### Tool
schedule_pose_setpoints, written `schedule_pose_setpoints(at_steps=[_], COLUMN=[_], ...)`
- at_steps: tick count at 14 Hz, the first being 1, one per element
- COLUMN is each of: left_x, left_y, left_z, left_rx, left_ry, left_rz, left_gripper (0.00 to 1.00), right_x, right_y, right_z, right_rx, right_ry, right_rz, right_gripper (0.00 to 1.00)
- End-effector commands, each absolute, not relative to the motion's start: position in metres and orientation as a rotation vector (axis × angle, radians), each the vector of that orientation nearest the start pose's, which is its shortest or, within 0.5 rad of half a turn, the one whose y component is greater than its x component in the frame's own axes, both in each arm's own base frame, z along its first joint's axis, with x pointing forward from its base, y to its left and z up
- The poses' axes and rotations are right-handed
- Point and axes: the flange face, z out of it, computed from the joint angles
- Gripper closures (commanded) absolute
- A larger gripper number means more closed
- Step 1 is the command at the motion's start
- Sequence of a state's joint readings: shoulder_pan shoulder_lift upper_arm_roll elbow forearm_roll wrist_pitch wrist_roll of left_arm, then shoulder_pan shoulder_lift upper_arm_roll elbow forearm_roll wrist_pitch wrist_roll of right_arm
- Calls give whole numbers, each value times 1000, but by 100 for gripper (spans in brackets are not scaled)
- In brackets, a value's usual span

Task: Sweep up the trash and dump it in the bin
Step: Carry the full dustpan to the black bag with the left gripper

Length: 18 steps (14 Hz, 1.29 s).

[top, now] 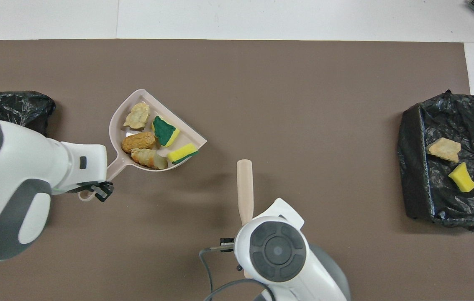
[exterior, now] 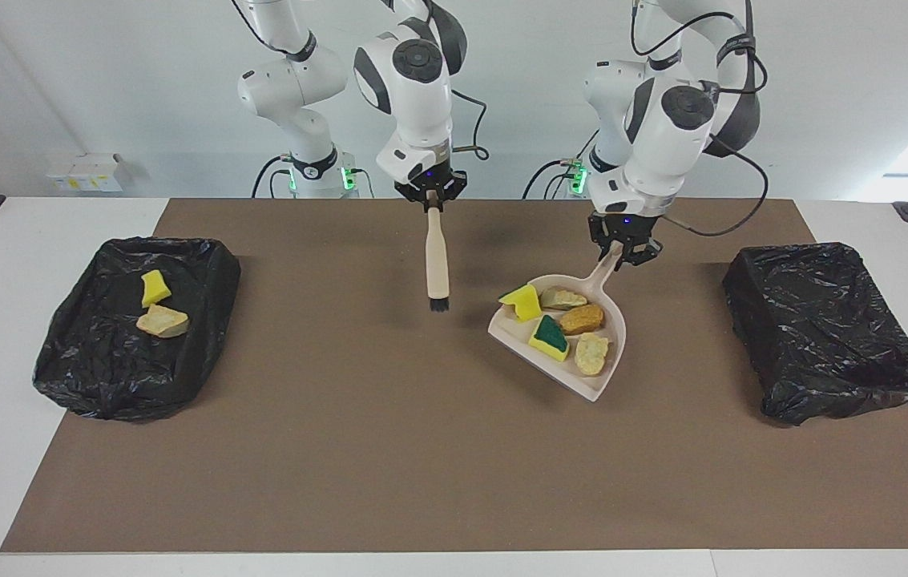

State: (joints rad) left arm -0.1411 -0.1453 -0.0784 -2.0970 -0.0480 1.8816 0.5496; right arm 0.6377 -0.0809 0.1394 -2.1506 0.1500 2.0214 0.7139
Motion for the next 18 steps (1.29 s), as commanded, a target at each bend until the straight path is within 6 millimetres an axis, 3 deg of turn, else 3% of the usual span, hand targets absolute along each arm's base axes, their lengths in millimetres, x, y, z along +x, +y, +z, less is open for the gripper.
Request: schedule_pose_setpoints(at_steps=[1,5,8,9,10,11,13,14,16,18], left_x=[503,507,501,501,498,493,487,484,489,490], left_y=[-55,59,138,156,175,185,205,225,257,298], left_z=[512,540,550,556,559,561,566,574,588,594], left_rx=[-2979,-3000,-2964,-2946,-2962,-2978,-2952,-2955,-2969,-2882], left_ry=[1199,1290,1403,1427,1396,1376,1414,1391,1379,1509], left_rz=[108,49,-10,-31,-36,-27,-19,-34,-11,50], left_gripper=[100,100,100,100,100,100,100,100,100,100], right_x=[347,309,301,300,300,301,310,316,340,371], right_y=[394,426,438,437,437,439,437,437,428,411], right_z=[413,369,348,348,348,351,369,380,405,441], right_rx=[-3086,-3117,-3126,-3131,-3139,-3143,-3183,-3191,-3190,-3191], right_ry=[23,18,9,8,6,6,-16,-24,-26,-76], right_rz=[138,92,96,104,111,115,115,118,123,143], right_gripper=[100,100,100,88,38,0,0,0,0,0])
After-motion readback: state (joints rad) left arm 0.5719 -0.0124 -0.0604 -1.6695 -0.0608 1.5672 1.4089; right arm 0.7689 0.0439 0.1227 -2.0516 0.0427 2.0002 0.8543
